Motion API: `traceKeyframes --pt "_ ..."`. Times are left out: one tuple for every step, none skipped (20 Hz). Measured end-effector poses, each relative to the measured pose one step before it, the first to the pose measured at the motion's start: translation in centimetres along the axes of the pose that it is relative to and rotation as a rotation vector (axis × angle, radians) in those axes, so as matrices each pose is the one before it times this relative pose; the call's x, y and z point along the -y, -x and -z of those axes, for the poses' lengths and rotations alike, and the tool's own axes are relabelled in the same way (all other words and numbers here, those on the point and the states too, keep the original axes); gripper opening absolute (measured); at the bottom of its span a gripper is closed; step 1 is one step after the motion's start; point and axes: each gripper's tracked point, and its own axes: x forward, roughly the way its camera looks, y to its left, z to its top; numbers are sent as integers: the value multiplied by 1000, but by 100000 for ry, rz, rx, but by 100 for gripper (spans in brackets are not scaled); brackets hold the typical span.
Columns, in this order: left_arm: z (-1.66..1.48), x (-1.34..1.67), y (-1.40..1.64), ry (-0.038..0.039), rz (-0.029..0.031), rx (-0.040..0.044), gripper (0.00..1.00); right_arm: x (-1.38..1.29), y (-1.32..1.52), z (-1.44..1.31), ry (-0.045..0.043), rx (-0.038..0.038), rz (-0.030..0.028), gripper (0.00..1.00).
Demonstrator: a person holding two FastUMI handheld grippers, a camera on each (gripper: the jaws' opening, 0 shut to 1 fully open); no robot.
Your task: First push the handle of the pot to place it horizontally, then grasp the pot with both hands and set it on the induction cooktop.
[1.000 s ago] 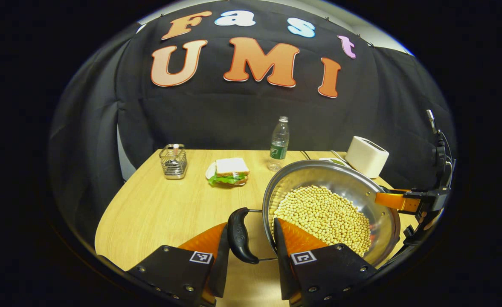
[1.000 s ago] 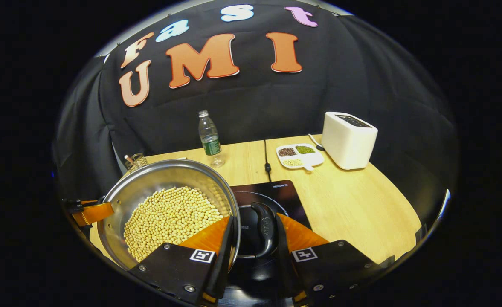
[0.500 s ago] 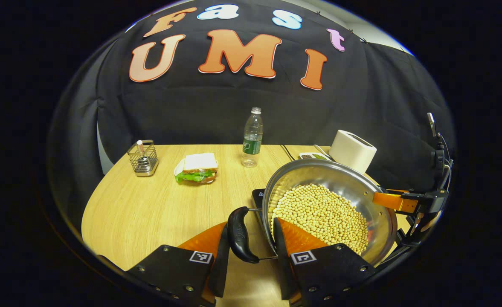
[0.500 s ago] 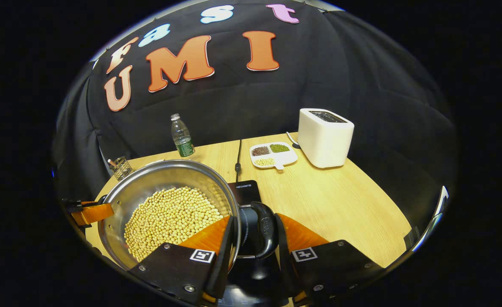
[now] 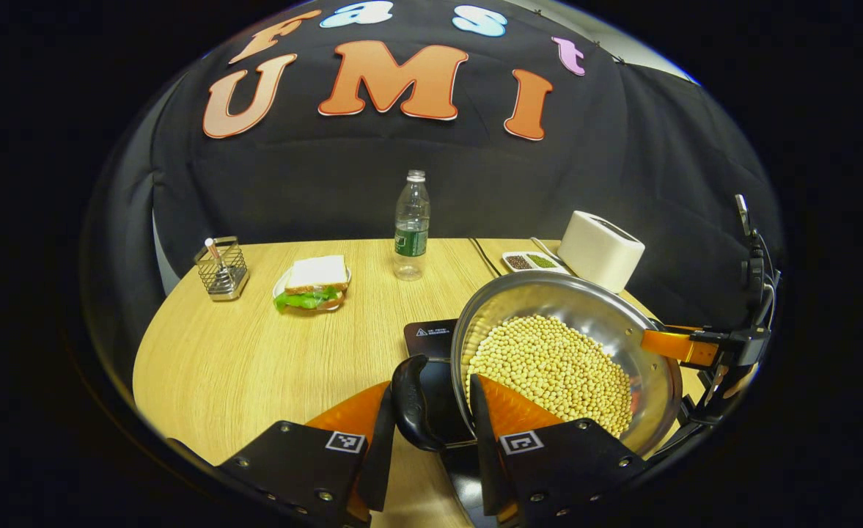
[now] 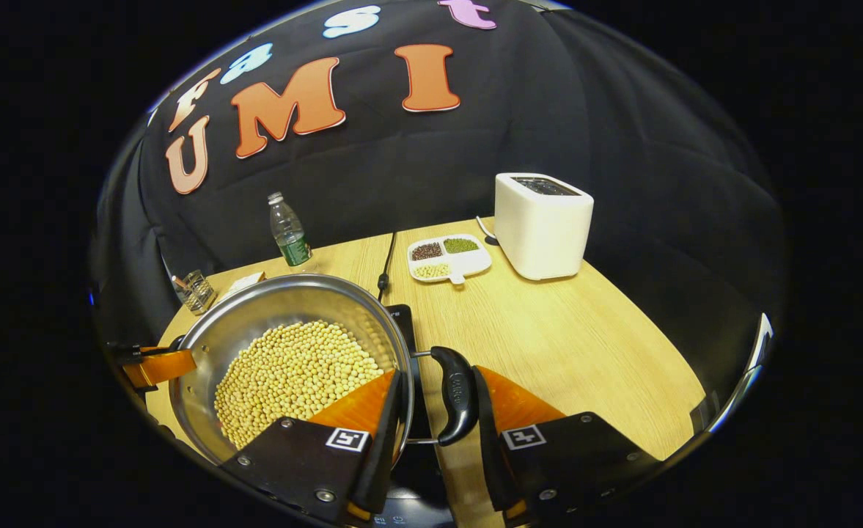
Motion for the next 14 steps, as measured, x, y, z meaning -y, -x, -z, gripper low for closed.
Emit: traceKeyframes --pt "60 76 -39 280 -490 -80 53 119 81 -27 152 -112 -247 52" --pt "-103 -110 -12 -150 -683 105 52 -76 -109 -68 271 -396 -453 54" --pt "92 -51 -83 273 -1125 -427 51 19 78 28 284 -285 -751 55" --pt "212 -291 33 567 -2022 -1335 52 -213 64 -179 -930 337 -1259 53" --pt "-496 -97 181 211 -1300 813 53 -235 420 -553 -1133 1373 -891 58" --pt "-1262 -361 344 -1877 -1511 4508 55 -45 336 -606 474 1099 -74 59" --pt "-1640 -595 381 -3220 -3001 4956 58 458 -77 -742 1875 2437 842 59" --pt "-1441 -538 771 -3353 -1953 4375 57 520 398 -1064 1809 2324 1793 60" --pt "-1579 -421 734 -1745 -1870 4247 70 58 718 -1356 546 2831 -36 61" --pt "-1641 -150 881 -509 -1450 3923 75 -184 608 -1183 -313 2303 -536 62" --pt "-1795 -154 624 134 -1156 4295 76 101 714 -1212 -146 2617 -21 70" --pt "-1778 -381 592 255 -2107 4175 76 132 596 -1445 326 3151 1041 80" --pt "-1508 -483 522 -301 -2322 3818 77 305 624 -1284 1309 3260 778 88" --pt "-1350 -629 504 -1191 -1780 3332 82 174 716 -1482 1411 3275 296 95"
